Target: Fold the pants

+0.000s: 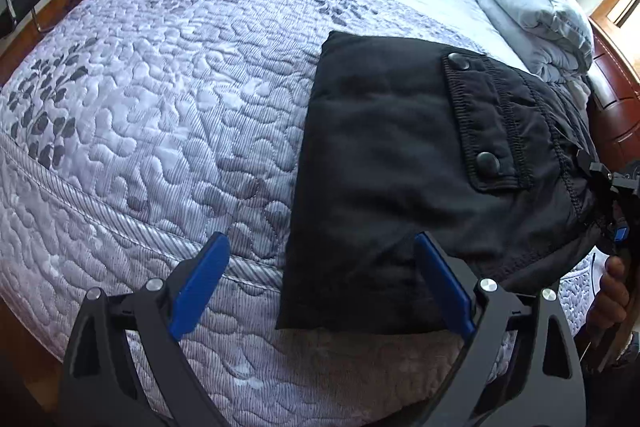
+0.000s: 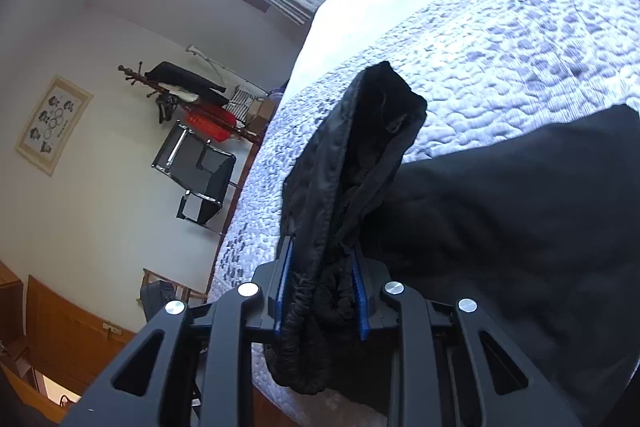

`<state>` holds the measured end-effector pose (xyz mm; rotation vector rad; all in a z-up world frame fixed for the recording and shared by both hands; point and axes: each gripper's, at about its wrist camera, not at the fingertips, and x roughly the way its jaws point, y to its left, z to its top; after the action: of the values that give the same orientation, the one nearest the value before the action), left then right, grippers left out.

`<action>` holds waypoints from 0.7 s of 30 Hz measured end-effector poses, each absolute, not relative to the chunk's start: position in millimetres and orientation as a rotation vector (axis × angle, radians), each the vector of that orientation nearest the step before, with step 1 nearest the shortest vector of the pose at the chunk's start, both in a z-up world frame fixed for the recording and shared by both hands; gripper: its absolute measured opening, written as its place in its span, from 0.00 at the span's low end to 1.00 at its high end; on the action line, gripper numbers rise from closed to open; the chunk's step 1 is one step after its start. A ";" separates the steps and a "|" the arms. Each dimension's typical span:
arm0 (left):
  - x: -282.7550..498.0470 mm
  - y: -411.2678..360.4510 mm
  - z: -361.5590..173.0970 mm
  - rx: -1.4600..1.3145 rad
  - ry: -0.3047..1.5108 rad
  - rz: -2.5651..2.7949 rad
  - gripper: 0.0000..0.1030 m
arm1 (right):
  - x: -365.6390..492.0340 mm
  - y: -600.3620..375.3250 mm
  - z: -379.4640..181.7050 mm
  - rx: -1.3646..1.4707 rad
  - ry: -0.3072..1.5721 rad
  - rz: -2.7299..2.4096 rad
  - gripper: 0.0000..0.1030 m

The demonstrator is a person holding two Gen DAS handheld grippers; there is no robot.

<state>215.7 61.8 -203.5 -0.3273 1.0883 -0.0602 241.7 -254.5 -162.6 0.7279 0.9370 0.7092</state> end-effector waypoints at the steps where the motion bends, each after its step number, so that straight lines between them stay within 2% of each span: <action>1: 214.7 60.9 -200.7 -0.324 1.082 -0.062 0.90 | 241.7 -253.3 -158.2 0.732 0.934 0.719 0.25; 21: 203.2 23.3 -140.4 -0.232 0.956 -0.170 0.90 | 230.2 -274.2 -103.1 0.691 0.882 0.766 0.25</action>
<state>203.2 23.3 -140.4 -0.2322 0.9556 -0.1698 230.2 -274.2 -103.1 0.6906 0.8824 0.7655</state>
